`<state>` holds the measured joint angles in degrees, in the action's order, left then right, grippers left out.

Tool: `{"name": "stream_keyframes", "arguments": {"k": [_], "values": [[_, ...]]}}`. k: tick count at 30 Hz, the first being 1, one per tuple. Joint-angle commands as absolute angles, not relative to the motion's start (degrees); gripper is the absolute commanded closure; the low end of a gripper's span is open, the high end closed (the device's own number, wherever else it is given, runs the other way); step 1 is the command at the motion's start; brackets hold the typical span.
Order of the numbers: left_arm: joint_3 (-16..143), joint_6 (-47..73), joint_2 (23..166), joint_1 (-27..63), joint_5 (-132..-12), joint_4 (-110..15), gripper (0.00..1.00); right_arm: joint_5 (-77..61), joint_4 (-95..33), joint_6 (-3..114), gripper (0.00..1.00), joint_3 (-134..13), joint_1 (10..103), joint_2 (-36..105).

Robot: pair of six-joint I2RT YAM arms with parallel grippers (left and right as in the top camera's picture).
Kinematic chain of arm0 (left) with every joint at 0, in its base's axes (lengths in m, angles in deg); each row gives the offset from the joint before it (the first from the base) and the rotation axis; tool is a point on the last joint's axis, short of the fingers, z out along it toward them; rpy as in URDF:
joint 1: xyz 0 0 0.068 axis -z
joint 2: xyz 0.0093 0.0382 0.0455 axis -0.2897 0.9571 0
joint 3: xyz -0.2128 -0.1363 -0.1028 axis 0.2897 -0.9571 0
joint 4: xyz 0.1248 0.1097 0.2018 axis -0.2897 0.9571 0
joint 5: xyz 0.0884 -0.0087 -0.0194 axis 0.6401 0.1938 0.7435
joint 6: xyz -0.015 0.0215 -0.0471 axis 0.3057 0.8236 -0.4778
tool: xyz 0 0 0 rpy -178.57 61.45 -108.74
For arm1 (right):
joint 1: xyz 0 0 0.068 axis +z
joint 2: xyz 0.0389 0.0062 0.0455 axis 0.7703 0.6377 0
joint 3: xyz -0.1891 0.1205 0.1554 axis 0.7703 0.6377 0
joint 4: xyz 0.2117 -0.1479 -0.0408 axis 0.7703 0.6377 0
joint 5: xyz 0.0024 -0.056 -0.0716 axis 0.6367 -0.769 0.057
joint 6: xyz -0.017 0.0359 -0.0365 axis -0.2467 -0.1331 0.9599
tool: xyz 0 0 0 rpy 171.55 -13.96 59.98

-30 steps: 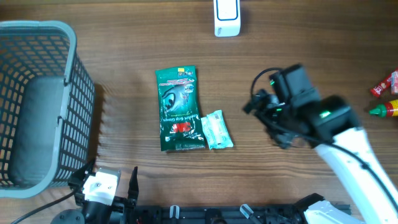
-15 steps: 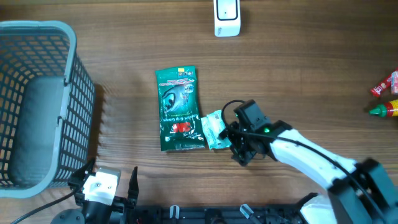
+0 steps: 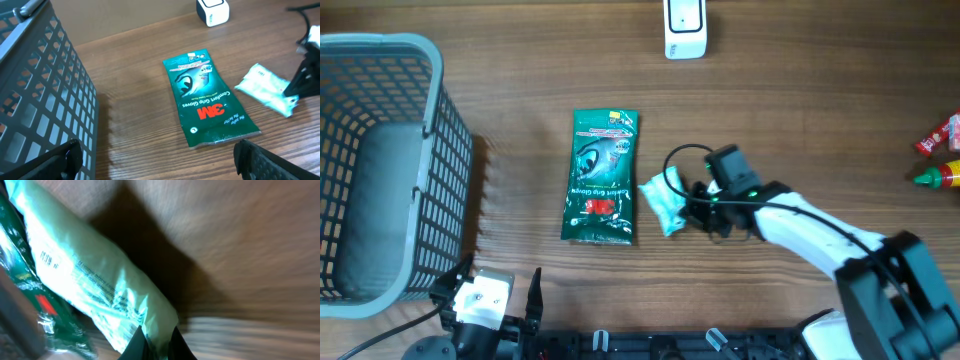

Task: Scan the item barcode

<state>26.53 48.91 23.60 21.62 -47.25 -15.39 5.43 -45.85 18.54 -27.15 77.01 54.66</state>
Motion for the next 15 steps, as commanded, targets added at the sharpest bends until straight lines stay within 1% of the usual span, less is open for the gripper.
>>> {"name": "stream_keyframes", "arguments": {"k": [1,4,5,6,7,8,9,10,11,13,15], "values": [[26.6,49.2,23.2,21.9,-47.5,-15.7,0.00,-6.8,-38.7,46.0,0.67,-29.2,72.5,48.4],[26.6,49.2,23.2,21.9,-47.5,-15.7,0.00,-8.3,-32.6,46.1,0.28,-31.7,71.0,43.7],[26.6,49.2,23.2,21.9,-47.5,-15.7,0.00,-8.3,-31.6,45.3,0.20,-32.5,71.0,42.6],[26.6,49.2,23.2,21.9,-47.5,-15.7,0.00,-8.2,-30.0,44.1,0.18,-33.9,71.0,41.1],[26.6,49.2,23.2,21.9,-47.5,-15.7,0.00,-8.1,-28.9,42.8,0.19,-35.2,71.0,40.0],[26.6,49.2,23.2,21.9,-47.5,-15.7,0.00,-7.8,-27.9,40.7,0.25,-36.8,71.0,38.4],[26.6,49.2,23.2,21.9,-47.5,-15.7,0.00,-6.8,-28.2,39.4,0.45,-37.3,71.0,37.3],[26.6,49.2,23.2,21.9,-47.5,-15.7,0.00,-4.5,-29.2,35.4,0.86,-37.3,71.0,36.0],[26.6,49.2,23.2,21.9,-47.5,-15.7,0.00,-4.3,-29.3,30.4,0.96,-37.3,71.0,36.1],[26.6,49.2,23.2,21.9,-47.5,-15.7,0.00,-4.4,-29.3,22.6,0.96,-36.8,71.2,38.8],[26.6,49.2,23.2,21.9,-47.5,-15.7,0.00,-4.4,-29.6,16.8,0.96,-36.6,72.2,44.5]]}}
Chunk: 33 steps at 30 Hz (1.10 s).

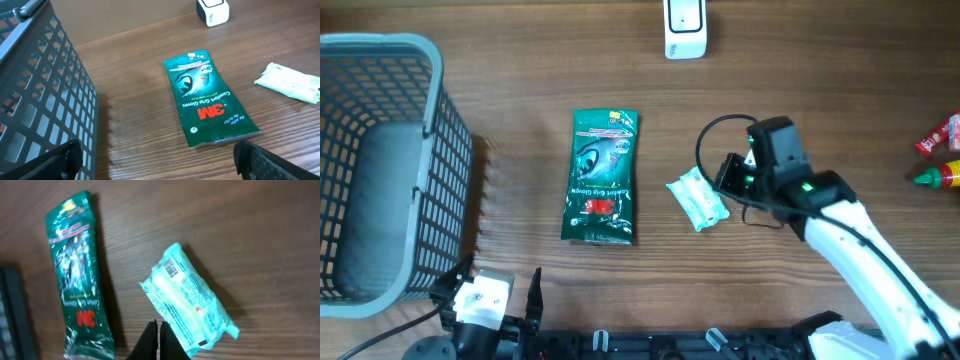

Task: Scan the item barcode

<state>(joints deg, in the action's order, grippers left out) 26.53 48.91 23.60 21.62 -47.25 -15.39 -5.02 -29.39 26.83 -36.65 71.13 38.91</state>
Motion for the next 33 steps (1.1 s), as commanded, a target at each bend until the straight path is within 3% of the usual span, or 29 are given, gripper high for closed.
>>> {"name": "stream_keyframes", "arguments": {"k": [1,7,10,12,13,14,17,22,23,24,25,33], "values": [[26.6,49.2,23.2,21.9,-47.5,-15.7,0.00,-4.4,-29.9,14.9,0.96,-36.6,73.4,48.0],[26.6,49.2,23.2,21.9,-47.5,-15.7,0.00,-5.1,-31.9,12.3,0.93,-36.6,76.9,64.6],[26.6,49.2,23.2,21.9,-47.5,-15.7,0.00,-5.7,-31.7,13.3,0.72,-36.7,76.9,63.0],[26.6,49.2,23.2,21.9,-47.5,-15.7,0.00,-6.5,-30.9,14.6,0.41,-37.3,76.9,61.2],[26.6,49.2,23.2,21.9,-47.5,-15.7,0.00,-7.1,-29.6,15.1,0.38,-38.0,76.9,60.2],[26.6,49.2,23.2,21.9,-47.5,-15.7,0.00,-7.8,-28.3,15.9,0.27,-38.9,76.9,59.3],[26.6,49.2,23.2,21.9,-47.5,-15.7,0.00,-10.3,-23.1,20.6,0.22,-43.5,76.9,56.8],[26.6,49.2,23.2,21.9,-47.5,-15.7,0.00,-9.8,-21.4,48.1,0.21,-48.0,77.1,52.7],[26.6,49.2,23.2,21.9,-47.5,-15.7,0.00,-14.5,-19.7,42.4,0.46,-47.7,77.0,52.9],[26.6,49.2,23.2,21.9,-47.5,-15.7,0.00,-20.4,-16.8,30.7,0.87,-46.9,77.0,52.9],[26.6,49.2,23.2,21.9,-47.5,-15.7,0.00,-22.8,-16.4,27.0,0.95,-46.3,77.0,52.9],[26.6,49.2,23.2,21.9,-47.5,-15.7,0.00,-31.2,-23.3,26.1,0.96,-44.7,76.8,61.7]]}}
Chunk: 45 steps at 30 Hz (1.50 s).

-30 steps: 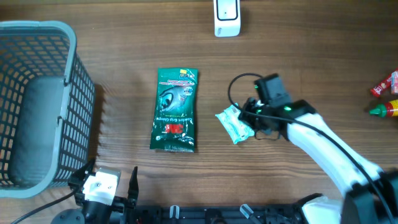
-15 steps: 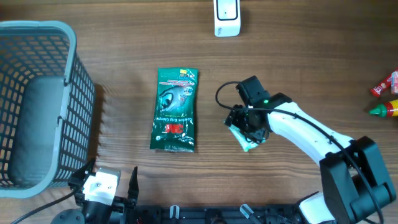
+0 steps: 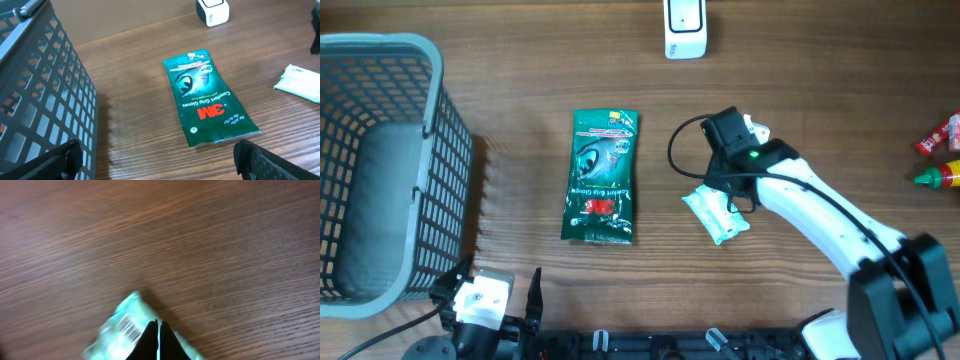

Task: Scan the item barcode

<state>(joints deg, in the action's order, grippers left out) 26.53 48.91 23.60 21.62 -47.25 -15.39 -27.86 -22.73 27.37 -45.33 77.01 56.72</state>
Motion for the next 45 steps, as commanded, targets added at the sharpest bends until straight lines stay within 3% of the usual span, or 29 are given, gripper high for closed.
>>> {"name": "stream_keyframes", "arguments": {"k": [1,5,7,9,11,16,20,28,34,38,42,45], "values": [[26.6,49.2,23.2,21.9,-47.5,-15.7,0.00,-28.1,-24.6,28.7,0.96,-44.7,76.8,63.9],[26.6,49.2,23.2,21.9,-47.5,-15.7,0.00,-7.4,-35.6,49.3,0.94,-44.8,76.8,64.7],[26.6,49.2,23.2,21.9,-47.5,-15.7,0.00,8.3,-36.1,61.4,0.94,-44.8,77.0,64.7],[26.6,49.2,23.2,21.9,-47.5,-15.7,0.00,15.6,-35.0,68.3,0.94,-44.8,77.3,64.5],[26.6,49.2,23.2,21.9,-47.5,-15.7,0.00,8.2,-32.5,62.3,0.96,-46.1,77.3,63.6],[26.6,49.2,23.2,21.9,-47.5,-15.7,0.00,-26.0,-24.9,34.0,0.96,-46.9,76.2,54.7],[26.6,49.2,23.2,21.9,-47.5,-15.7,0.00,-30.0,-25.0,33.6,0.96,-45.7,72.5,57.3],[26.6,49.2,23.2,21.9,-47.5,-15.7,0.00,-7.3,-31.1,51.5,0.96,-45.5,70.6,66.8],[26.6,49.2,23.2,21.9,-47.5,-15.7,0.00,22.8,-31.6,78.6,0.96,-45.6,71.3,67.3],[26.6,49.2,23.2,21.9,-47.5,-15.7,0.00,25.5,-24.4,85.3,0.96,-46.7,71.5,67.3],[26.6,49.2,23.2,21.9,-47.5,-15.7,0.00,16.5,-17.5,70.9,0.95,-54.0,71.5,64.3],[26.6,49.2,23.2,21.9,-47.5,-15.7,0.00,-0.3,-11.0,52.1,0.96,-58.5,71.5,57.7]]}}
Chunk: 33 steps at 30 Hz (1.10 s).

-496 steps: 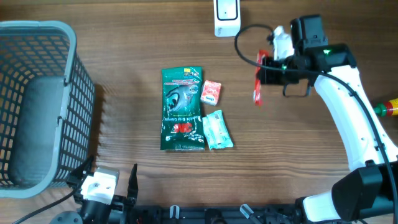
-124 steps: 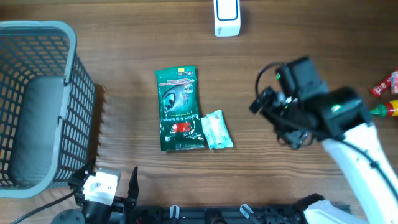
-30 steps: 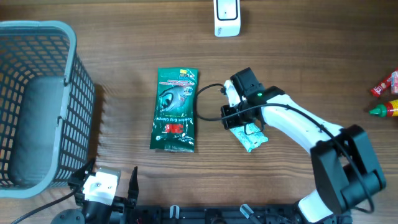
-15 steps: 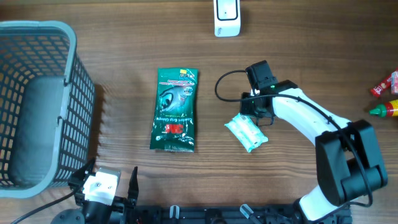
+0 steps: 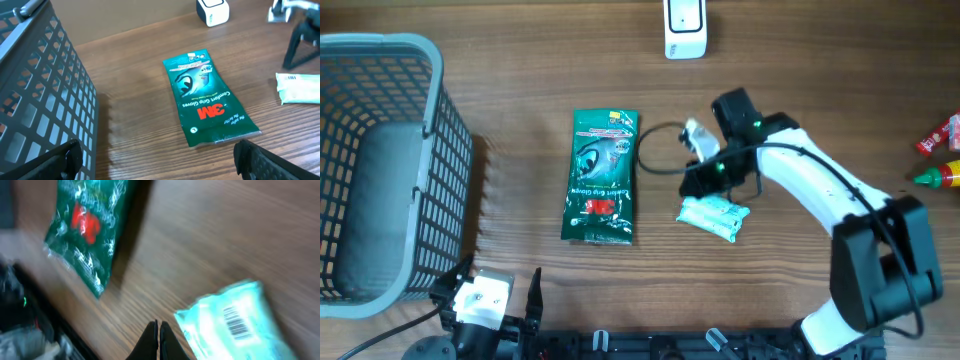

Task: Scan the item barcode

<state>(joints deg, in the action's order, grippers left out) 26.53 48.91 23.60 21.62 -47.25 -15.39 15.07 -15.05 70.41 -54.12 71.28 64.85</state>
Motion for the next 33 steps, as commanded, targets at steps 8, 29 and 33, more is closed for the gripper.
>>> {"name": "stream_keyframes", "arguments": {"k": [8,29,33], "values": [[26.6,49.2,23.2,21.9,-47.5,-15.7,0.00,-10.3,-0.1,-10.5,0.11,-47.4,72.0,46.9],[26.6,49.2,23.2,21.9,-47.5,-15.7,0.00,-8.2,-55.9,1.5,0.96,-16.5,73.6,48.2],[26.6,49.2,23.2,21.9,-47.5,-15.7,0.00,-0.9,-56.8,18.3,0.96,-19.1,73.6,42.8]]}}
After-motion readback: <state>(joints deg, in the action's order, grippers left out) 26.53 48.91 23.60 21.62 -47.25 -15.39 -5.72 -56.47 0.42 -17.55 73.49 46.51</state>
